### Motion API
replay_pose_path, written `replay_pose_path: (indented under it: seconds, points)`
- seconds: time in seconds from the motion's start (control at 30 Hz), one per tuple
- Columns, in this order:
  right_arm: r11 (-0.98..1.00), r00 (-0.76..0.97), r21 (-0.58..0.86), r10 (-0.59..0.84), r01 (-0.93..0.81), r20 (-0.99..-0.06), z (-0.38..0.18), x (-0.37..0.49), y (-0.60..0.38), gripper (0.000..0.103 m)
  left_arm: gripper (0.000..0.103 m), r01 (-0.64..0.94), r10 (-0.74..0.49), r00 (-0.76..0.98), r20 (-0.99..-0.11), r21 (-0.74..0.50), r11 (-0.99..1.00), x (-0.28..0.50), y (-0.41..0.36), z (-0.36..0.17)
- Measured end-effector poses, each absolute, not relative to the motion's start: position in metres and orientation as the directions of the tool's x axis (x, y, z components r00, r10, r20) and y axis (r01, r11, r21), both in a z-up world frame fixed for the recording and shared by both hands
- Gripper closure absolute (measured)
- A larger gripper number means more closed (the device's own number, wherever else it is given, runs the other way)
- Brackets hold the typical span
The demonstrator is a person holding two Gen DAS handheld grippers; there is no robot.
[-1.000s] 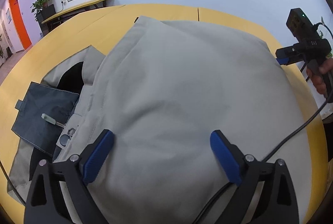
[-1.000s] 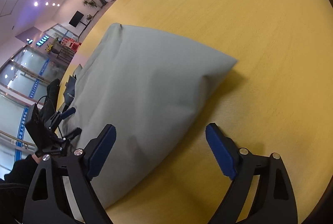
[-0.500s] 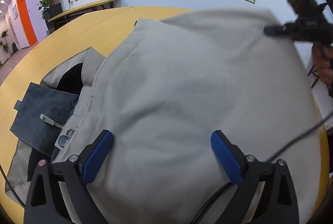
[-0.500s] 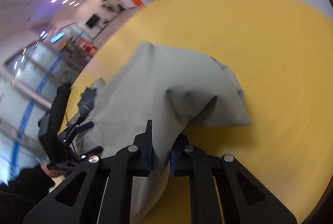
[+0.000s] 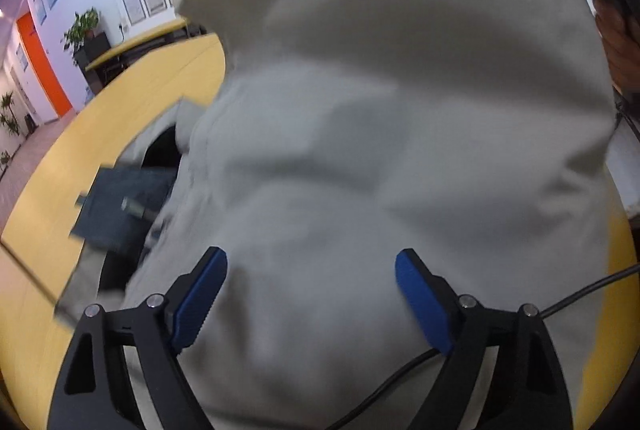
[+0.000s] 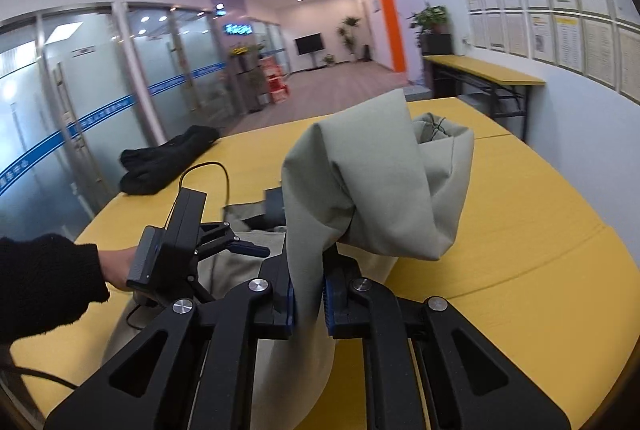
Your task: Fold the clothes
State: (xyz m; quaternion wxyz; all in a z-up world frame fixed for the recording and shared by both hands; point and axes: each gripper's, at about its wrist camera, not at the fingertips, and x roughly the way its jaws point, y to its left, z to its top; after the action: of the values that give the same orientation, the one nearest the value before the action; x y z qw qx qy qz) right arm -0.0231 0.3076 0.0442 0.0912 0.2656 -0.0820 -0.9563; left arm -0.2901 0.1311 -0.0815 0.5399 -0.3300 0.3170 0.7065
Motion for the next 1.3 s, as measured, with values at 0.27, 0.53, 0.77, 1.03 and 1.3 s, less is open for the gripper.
replay_pose_path:
  seconds: [0.27, 0.53, 0.77, 1.03, 1.3]
  points:
    - [-0.897, -0.771, 0.144, -0.434, 0.418, -0.467, 0.054, -0.013, 0.273, 0.094, 0.003, -0.96, 0.554, -0.212, -0.805, 0.065, -0.273, -0.287, 0.119, -0.115]
    - [-0.857, -0.689, 0.276, -0.514, 0.435, -0.511, -0.01, -0.011, 0.246, 0.094, 0.001, -0.954, 0.554, -0.241, -0.797, 0.09, -0.286, -0.286, 0.125, -0.118]
    - [-0.863, -0.705, 0.361, -0.5, 0.354, -0.504, 0.037, -0.021, 0.262, 0.095, 0.009, -0.942, 0.513, -0.238, -0.825, 0.067, -0.328, -0.277, 0.067, -0.108]
    - [-0.764, -0.637, 0.417, -0.643, 0.493, -0.425, 0.049, -0.015, 0.249, 0.095, 0.001, -0.927, 0.551, -0.25, -0.797, 0.032, -0.374, -0.296, 0.075, -0.117]
    - [-0.685, -0.573, 0.52, -0.722, 0.51, -0.389, 0.008, -0.014, 0.213, 0.096, 0.001, -0.934, 0.558, -0.242, -0.794, 0.035, -0.356, -0.298, 0.064, -0.118]
